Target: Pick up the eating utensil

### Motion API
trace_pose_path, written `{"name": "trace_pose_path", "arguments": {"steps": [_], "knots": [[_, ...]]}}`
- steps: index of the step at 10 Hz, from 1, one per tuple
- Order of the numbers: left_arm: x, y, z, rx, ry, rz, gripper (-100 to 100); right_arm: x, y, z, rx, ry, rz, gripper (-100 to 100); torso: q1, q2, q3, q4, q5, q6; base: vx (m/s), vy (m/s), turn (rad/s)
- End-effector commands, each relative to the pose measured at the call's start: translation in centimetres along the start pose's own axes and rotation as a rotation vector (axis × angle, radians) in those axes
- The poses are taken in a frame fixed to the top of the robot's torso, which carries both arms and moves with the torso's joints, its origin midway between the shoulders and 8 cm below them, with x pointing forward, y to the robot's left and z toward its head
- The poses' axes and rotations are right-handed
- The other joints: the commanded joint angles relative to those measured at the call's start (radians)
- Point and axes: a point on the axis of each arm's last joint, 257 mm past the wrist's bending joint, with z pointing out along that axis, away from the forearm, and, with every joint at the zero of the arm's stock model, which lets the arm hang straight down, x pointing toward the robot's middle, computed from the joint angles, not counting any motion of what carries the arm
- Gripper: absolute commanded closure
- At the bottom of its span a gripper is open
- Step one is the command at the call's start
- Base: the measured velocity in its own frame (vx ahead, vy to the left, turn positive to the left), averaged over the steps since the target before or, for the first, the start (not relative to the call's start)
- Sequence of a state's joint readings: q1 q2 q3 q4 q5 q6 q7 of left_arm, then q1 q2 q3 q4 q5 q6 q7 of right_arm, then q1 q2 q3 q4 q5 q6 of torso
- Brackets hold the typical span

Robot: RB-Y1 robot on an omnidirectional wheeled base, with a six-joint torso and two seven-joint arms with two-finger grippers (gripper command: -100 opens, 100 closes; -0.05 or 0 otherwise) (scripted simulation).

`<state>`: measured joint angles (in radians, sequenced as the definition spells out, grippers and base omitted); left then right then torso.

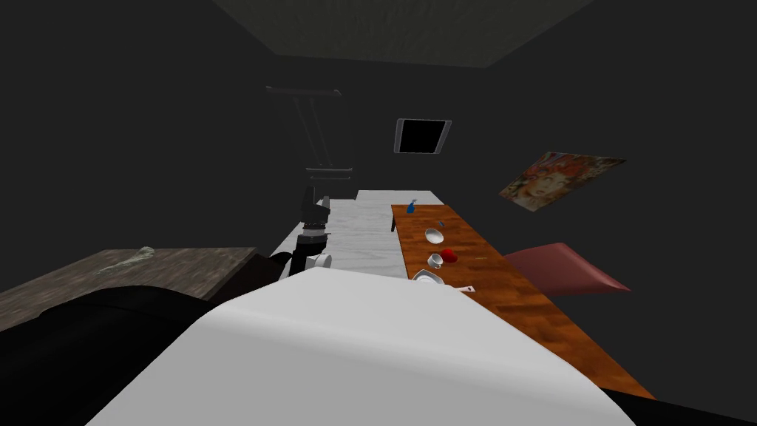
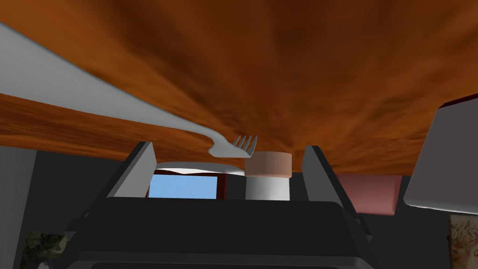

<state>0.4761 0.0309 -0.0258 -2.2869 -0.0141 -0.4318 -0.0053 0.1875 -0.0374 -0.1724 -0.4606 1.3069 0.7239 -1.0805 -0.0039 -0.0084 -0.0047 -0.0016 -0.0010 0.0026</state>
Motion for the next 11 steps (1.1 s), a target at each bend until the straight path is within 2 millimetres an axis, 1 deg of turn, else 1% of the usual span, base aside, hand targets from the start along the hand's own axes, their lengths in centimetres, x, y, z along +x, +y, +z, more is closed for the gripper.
{"name": "trace_pose_path", "arguments": {"steps": [1, 2, 3, 4, 5, 7, 8, 11], "knots": [[0.0, 0.0, 0.0, 0.0, 0.0, 0.0, 0, 0.7, -1.0, -0.4, 0.006, 0.0, 0.012, -100, 0.0, 0.0, 0.0, 0.0, 0.0, 0.0, 0.02, -0.037, 0.09], [0.0, 0.0, 0.0, 0.0, 0.0, 0.0, 0, 1.2, -2.0, -0.9, 0.01, 0.0, 0.022, -100, -0.001, 0.0, 0.0, 0.0, 0.0, 0.0, 0.021, -0.079, 0.115], [0.0, 0.0, 0.0, 0.0, 0.0, 0.0, 0, 1.5, -3.2, -0.9, 0.033, 0.004, 0.0, -100, -0.003, -0.001, 0.0, 0.0, -0.001, 0.0, 0.019, -0.076, 0.032], [0.0, 0.0, 0.0, 0.0, 0.0, 0.0, 0, 1.2, -2.0, -0.9, 0.01, 0.0, 0.022, -100, -0.003, 0.0, 0.0, 0.0, -0.001, 0.0, 0.011, -0.034, -0.02], [0.0, 0.0, 0.0, 0.0, 0.0, 0.0, 0, 1.8, -3.0, -1.3, 0.015, 0.001, 0.033, -100, -0.001, 0.0, 0.0, 0.0, 0.0, 0.0, 0.016, -0.036, 0.07], [0.0, 0.0, 0.0, 0.0, 0.0, 0.0, 0, 1.8, -2.9, -1.2, 0.015, 0.001, 0.03, -100, -0.001, 0.0, 0.0, 0.0, 0.0, 0.0, 0.01, -0.026, 0.026], [0.0, 0.0, 0.0, 0.0, 0.0, 0.0, 0, 1.8, -2.9, -1.2, 0.015, 0.001, 0.032, 100, 0.0, 0.0, 0.0, 0.0, 0.0, 0.0, 0.0, 0.0, 0.0], [0.0, 0.0, 0.0, 0.0, 0.0, 0.0, 0, 1.7, -2.9, -1.2, 0.015, -0.001, 0.027, 100, 0.0, 0.001, 0.001, 0.001, -0.001, 0.001, 0.0, 0.0, 0.0]]}}
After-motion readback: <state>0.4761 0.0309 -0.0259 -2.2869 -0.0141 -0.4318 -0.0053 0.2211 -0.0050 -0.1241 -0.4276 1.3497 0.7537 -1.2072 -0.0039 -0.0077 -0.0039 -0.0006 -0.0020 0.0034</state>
